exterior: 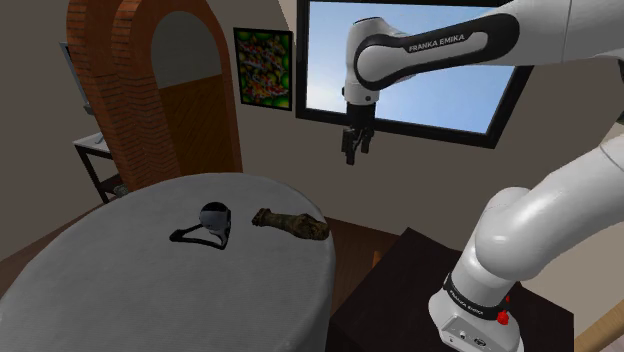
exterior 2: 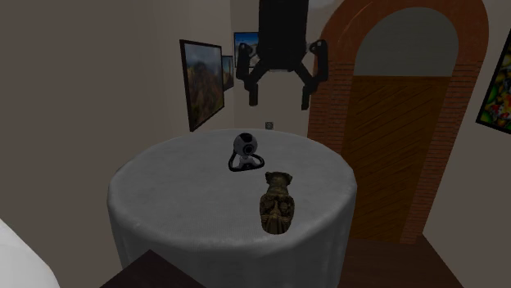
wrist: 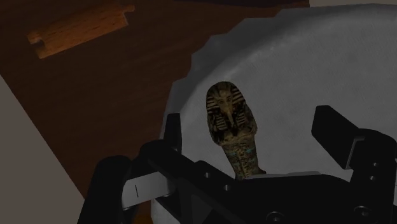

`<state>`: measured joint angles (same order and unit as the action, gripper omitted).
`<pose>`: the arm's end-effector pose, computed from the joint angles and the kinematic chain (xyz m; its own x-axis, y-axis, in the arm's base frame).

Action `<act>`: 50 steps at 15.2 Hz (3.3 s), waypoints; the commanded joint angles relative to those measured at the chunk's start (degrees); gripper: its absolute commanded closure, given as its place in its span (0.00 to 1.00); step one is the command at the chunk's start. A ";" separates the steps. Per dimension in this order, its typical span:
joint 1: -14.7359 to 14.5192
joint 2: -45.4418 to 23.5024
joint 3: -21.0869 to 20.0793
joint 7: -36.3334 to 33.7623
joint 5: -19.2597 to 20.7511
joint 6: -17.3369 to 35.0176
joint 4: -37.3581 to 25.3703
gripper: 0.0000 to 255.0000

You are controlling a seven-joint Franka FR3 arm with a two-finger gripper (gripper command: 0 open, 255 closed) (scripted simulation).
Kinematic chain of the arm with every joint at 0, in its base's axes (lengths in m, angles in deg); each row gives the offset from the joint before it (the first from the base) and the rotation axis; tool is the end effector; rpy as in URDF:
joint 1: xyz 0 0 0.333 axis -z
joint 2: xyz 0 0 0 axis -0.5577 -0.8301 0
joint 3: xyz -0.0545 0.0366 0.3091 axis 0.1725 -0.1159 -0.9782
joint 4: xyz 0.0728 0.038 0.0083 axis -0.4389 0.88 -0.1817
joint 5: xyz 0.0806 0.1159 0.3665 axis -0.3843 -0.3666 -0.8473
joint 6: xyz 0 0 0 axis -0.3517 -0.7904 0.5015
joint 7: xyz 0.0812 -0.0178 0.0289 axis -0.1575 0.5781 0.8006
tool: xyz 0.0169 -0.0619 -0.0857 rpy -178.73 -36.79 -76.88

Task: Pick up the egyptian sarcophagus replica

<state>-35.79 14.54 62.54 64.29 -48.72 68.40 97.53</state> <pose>0.4021 -0.0019 0.5021 0.9890 0.1171 -0.0902 0.1187 -0.9928 0.0129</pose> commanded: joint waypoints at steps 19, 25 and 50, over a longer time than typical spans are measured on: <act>-3.24 -43.10 -1.98 7.15 -2.06 18.58 -20.67 0.00; -4.13 -56.55 -3.08 8.66 -1.85 19.26 -32.27 0.00; -5.34 -73.63 -3.86 9.90 -1.23 21.00 -46.53 1.00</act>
<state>-41.14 -58.93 58.67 74.17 -49.95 89.43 51.08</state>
